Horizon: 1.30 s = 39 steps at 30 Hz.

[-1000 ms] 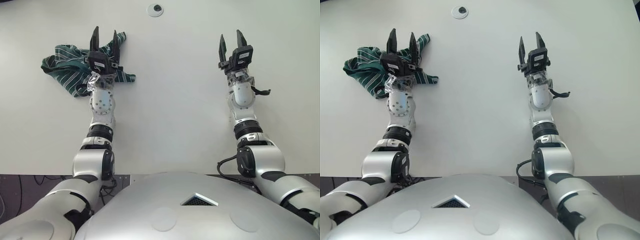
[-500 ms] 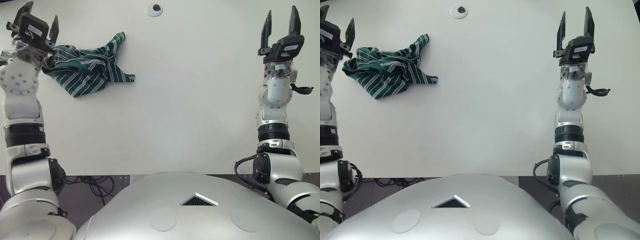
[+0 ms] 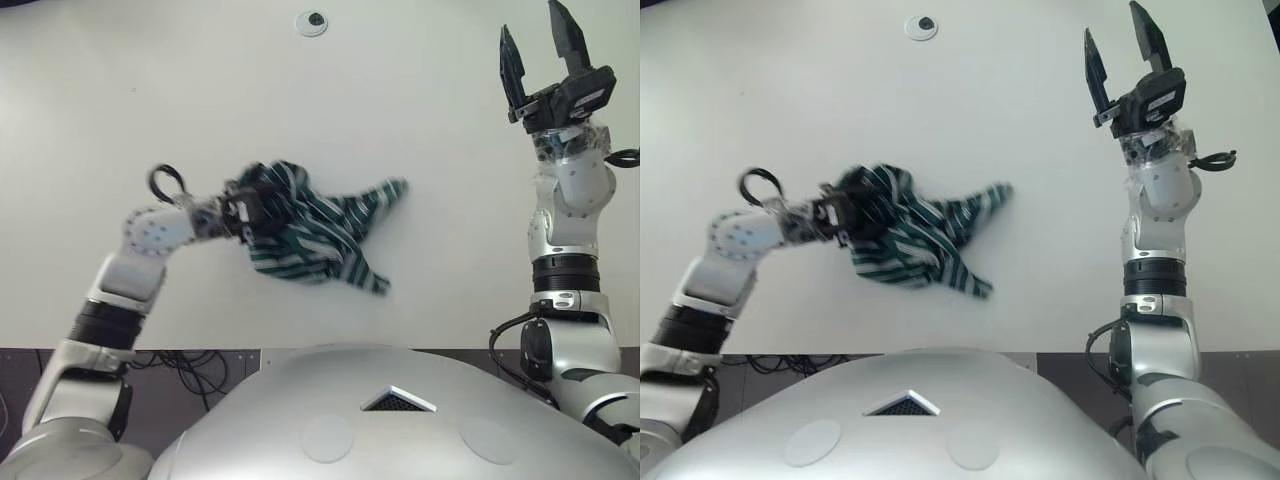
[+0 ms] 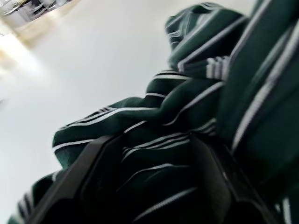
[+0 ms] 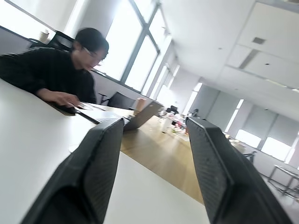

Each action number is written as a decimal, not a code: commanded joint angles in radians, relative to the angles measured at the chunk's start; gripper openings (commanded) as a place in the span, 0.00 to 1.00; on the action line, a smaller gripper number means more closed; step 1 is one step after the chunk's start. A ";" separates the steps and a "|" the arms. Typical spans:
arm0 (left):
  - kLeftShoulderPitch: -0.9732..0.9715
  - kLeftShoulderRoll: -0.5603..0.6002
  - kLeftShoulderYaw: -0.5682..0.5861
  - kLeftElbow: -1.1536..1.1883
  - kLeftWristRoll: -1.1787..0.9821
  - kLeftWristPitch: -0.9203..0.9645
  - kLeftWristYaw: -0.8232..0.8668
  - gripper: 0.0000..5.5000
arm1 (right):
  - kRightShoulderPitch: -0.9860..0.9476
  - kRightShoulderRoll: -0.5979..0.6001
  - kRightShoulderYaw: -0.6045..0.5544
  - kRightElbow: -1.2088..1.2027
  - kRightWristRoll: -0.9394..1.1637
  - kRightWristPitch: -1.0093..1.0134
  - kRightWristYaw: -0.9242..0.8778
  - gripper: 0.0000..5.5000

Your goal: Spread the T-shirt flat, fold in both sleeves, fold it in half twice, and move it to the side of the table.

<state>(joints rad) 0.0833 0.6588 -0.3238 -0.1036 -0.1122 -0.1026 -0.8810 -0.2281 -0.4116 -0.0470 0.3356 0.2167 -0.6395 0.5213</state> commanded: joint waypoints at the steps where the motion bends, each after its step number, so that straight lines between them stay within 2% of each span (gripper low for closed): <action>1: 0.022 -0.072 0.041 -0.049 -0.015 0.194 0.118 0.46 | 0.051 -0.032 0.037 -0.100 0.090 0.116 0.137 0.44; 3: 0.030 -0.102 0.087 -0.071 -0.021 0.258 0.192 0.46 | 0.088 -0.032 0.045 -0.153 0.091 0.152 0.163 0.44; 6: 0.077 -0.137 0.118 -0.133 -0.030 0.295 0.253 0.46 | 0.182 -0.071 0.093 -0.283 0.161 0.226 0.295 0.44; 11: 0.107 -0.180 0.182 -0.243 -0.087 0.330 0.298 0.46 | 0.339 -0.150 0.174 -0.484 0.246 0.322 0.492 0.44; 14: 0.111 -0.197 0.238 -0.299 -0.142 0.354 0.316 0.46 | 0.388 -0.161 0.205 -0.536 0.222 0.339 0.525 0.44; 18: 0.104 -0.213 0.315 -0.337 -0.189 0.318 0.332 0.46 | 0.415 -0.154 0.263 -0.538 0.161 0.353 0.534 0.44; 24: 0.030 -0.224 0.468 -0.253 -0.236 0.234 0.359 0.46 | 0.427 -0.141 0.344 -0.469 0.018 0.323 0.515 0.44; 29: -0.013 -0.229 0.543 -0.211 -0.264 0.223 0.379 0.46 | 0.401 -0.137 0.378 -0.383 -0.110 0.273 0.470 0.44; 32: -0.019 -0.233 0.548 -0.190 -0.261 0.215 0.381 0.46 | 0.331 -0.120 0.358 -0.268 -0.243 0.226 0.354 0.44; 35: -0.017 -0.238 0.542 -0.182 -0.255 0.211 0.380 0.46 | 0.234 -0.166 0.308 -0.138 -0.356 0.172 0.236 0.44; 37: -0.017 -0.240 0.540 -0.174 -0.253 0.207 0.380 0.46 | 0.172 -0.198 0.264 -0.083 -0.353 0.150 0.207 0.44; 39: -0.015 -0.243 0.536 -0.166 -0.251 0.201 0.381 0.46 | 0.147 -0.200 0.220 -0.090 -0.239 0.175 0.259 0.44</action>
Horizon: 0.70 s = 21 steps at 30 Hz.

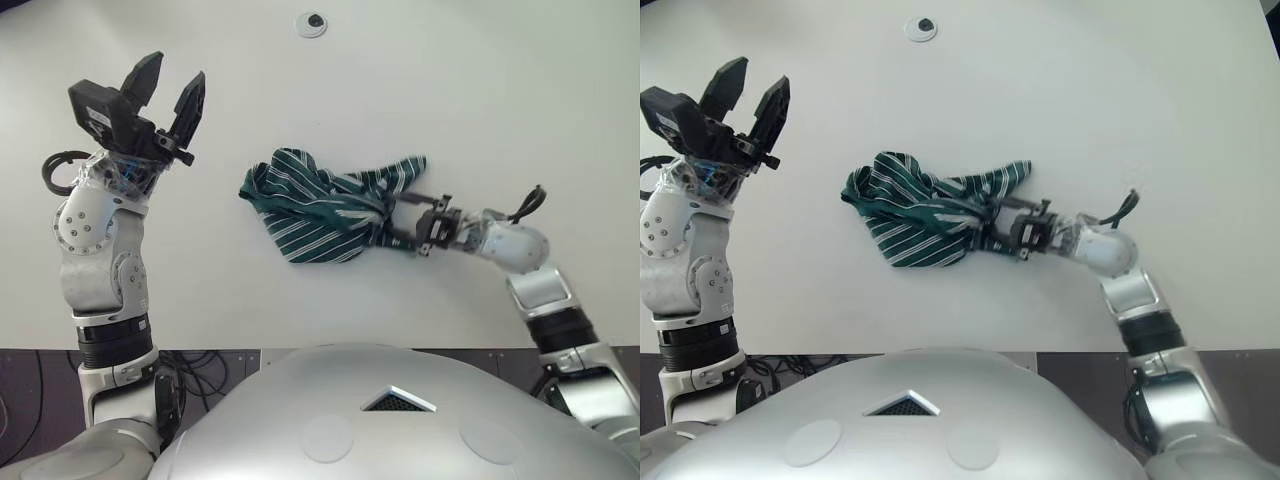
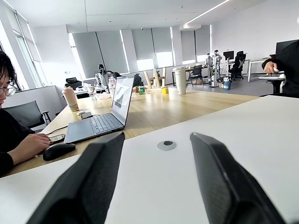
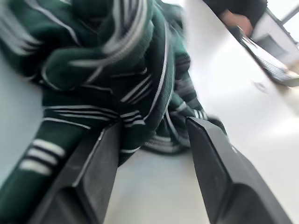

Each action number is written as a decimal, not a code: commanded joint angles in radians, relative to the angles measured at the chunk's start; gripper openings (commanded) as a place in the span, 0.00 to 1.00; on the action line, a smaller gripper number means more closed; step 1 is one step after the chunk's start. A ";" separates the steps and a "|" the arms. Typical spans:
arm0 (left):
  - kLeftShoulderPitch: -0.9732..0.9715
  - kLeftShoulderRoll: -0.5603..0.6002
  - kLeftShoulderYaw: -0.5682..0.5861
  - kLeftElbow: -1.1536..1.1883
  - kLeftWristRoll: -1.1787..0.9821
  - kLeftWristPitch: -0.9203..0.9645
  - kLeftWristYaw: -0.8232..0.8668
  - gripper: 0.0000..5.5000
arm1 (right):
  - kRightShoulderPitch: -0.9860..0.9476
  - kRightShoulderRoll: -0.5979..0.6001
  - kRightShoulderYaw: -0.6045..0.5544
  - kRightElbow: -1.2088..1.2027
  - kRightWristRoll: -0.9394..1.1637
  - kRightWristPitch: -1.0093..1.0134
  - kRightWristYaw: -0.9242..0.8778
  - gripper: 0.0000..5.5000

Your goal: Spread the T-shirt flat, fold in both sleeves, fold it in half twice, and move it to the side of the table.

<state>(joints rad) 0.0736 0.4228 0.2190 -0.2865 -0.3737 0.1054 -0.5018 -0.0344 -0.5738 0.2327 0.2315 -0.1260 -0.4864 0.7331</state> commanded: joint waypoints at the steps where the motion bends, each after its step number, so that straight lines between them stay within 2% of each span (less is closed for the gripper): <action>1: -0.005 -0.009 -0.008 0.020 0.013 -0.009 0.002 0.47 | -0.052 -0.037 -0.073 0.005 0.151 0.035 0.070 0.41; 7: 0.011 -0.010 -0.002 0.014 0.013 -0.013 0.007 0.47 | -0.063 -0.038 -0.078 0.019 0.164 0.024 0.089 0.39; 16: 0.026 -0.020 -0.015 0.029 0.032 -0.032 0.008 0.47 | 0.027 -0.074 -0.079 -0.173 0.363 0.072 0.267 0.39; 21: 0.030 -0.022 -0.015 0.026 0.032 -0.035 0.006 0.47 | 0.056 -0.075 -0.044 -0.163 0.259 -0.005 0.275 0.39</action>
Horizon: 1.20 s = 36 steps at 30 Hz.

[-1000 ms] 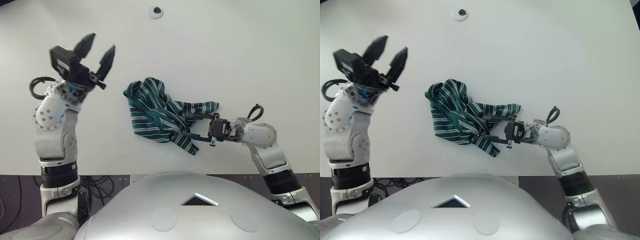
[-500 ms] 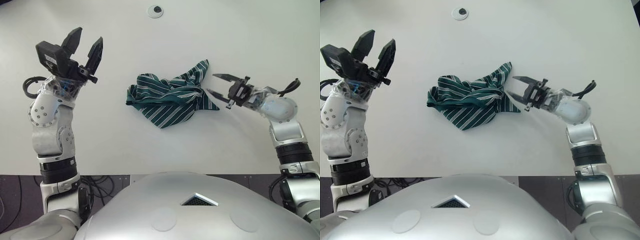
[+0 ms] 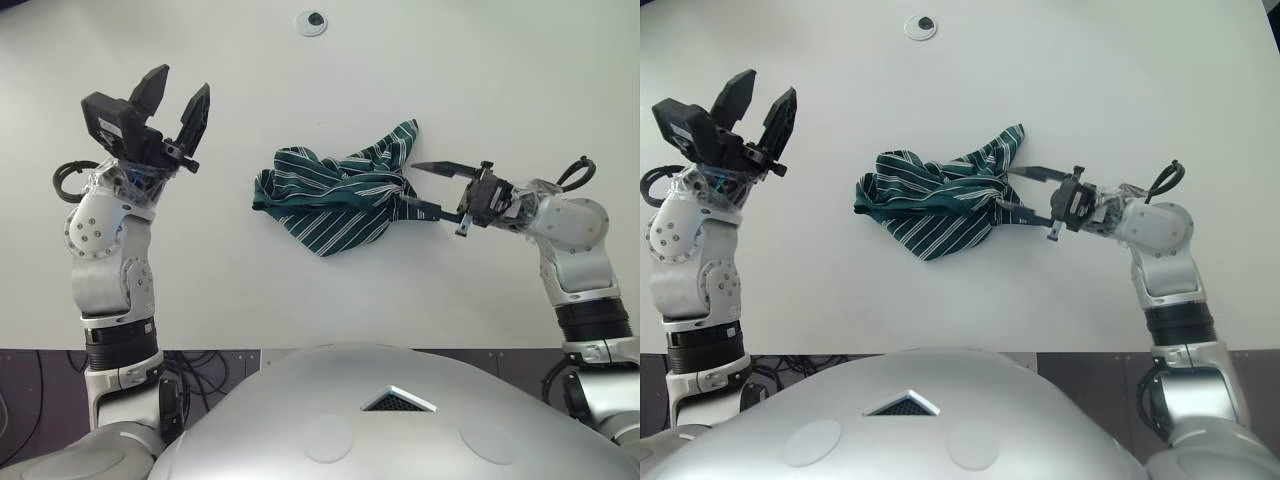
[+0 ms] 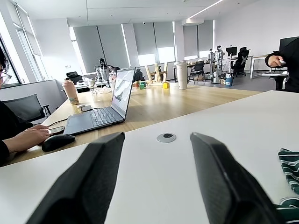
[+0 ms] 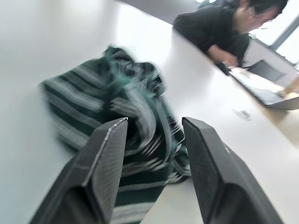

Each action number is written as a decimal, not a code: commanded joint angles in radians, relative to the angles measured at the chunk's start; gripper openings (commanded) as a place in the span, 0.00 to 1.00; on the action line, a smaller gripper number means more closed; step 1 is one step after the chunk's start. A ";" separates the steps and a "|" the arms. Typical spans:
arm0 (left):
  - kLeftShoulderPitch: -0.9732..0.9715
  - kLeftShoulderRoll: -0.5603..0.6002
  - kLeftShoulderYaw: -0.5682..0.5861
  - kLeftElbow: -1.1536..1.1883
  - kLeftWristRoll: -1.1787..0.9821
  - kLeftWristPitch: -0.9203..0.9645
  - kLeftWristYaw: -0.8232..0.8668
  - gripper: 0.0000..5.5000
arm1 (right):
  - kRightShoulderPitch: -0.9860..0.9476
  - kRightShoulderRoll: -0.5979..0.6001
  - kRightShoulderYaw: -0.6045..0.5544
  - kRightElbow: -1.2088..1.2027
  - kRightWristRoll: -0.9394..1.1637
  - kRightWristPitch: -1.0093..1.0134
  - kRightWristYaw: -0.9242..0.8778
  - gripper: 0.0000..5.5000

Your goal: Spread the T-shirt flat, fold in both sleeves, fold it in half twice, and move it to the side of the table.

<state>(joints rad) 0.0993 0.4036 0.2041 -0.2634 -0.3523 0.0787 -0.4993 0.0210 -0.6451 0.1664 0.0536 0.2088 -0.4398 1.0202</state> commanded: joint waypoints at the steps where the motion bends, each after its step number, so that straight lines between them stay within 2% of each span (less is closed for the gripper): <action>1: 0.004 -0.003 0.000 0.003 0.010 -0.008 0.004 0.47 | -0.003 0.002 0.025 0.025 -0.093 -0.062 -0.020 0.39; 15: 0.017 -0.011 0.003 -0.014 0.008 -0.004 0.010 0.47 | -0.074 0.048 0.050 0.114 -0.163 -0.099 -0.105 0.39; 29: 0.021 -0.016 0.003 -0.011 0.008 -0.005 0.009 0.47 | -0.101 0.060 0.070 0.154 -0.180 -0.122 -0.131 0.00; 36: 0.011 -0.018 -0.001 -0.005 0.014 -0.009 0.012 0.47 | -0.137 0.070 0.015 0.110 -0.089 -0.084 -0.157 0.00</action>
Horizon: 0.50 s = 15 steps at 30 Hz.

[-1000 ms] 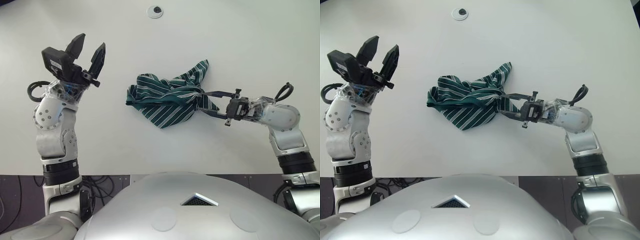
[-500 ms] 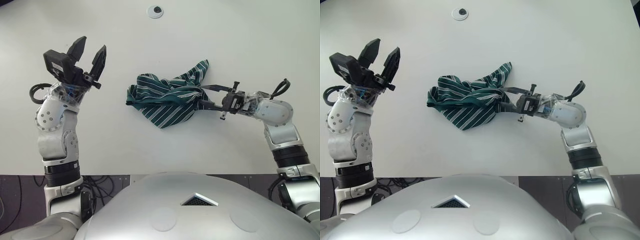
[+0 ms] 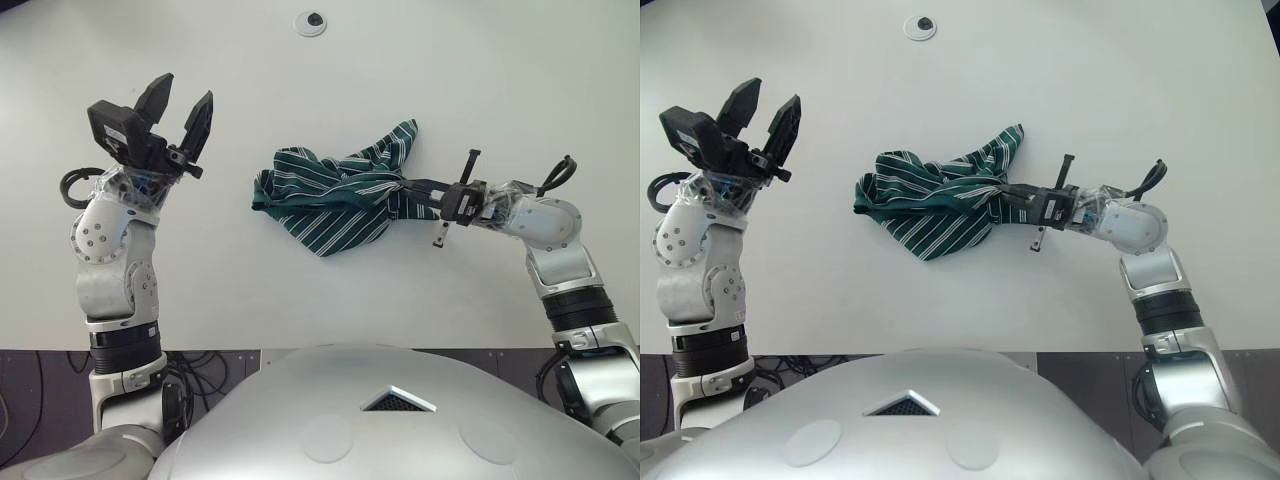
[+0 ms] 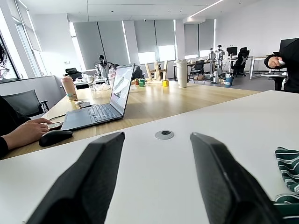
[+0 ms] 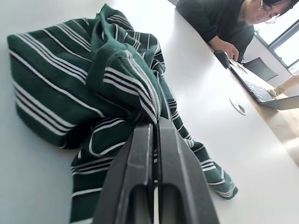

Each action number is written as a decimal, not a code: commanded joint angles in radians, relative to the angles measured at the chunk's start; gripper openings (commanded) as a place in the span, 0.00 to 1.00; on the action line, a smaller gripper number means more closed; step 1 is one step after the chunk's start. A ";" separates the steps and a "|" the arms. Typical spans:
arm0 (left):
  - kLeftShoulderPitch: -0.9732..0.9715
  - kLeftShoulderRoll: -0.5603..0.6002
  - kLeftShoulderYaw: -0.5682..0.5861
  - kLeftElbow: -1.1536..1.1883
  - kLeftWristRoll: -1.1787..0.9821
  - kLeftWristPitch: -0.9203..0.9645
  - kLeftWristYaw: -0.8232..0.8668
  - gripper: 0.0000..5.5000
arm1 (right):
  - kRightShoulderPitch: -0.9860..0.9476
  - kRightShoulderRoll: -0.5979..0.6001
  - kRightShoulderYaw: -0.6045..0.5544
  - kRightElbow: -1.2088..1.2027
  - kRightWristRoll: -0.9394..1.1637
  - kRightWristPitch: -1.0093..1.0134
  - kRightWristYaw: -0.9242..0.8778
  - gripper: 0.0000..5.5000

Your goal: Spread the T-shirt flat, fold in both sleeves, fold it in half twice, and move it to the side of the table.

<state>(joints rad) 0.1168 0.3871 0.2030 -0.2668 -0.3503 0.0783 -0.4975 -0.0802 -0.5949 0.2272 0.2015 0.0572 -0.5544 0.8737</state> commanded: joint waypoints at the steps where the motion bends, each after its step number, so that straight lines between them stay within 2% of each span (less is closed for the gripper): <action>1: -0.009 -0.003 -0.001 0.000 0.015 -0.010 0.011 0.47 | -0.042 0.019 -0.056 -0.049 0.084 0.040 -0.012 0.00; 9: -0.014 -0.005 -0.024 0.037 0.088 -0.073 0.030 0.47 | -0.071 0.011 -0.120 -0.145 0.204 0.098 -0.006 0.00; 12: -0.010 -0.026 -0.040 0.057 0.130 -0.164 0.036 0.47 | -0.071 0.008 -0.140 -0.204 0.274 0.157 0.005 0.00; 15: 0.016 -0.003 -0.081 0.068 0.131 -0.238 -0.039 0.47 | -0.072 0.007 -0.166 -0.256 0.350 0.230 0.007 0.00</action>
<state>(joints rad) 0.1142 0.3655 0.1491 -0.2083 -0.2231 -0.1182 -0.4813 -0.1387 -0.5951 0.0853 -0.0101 0.3586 -0.3734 0.8707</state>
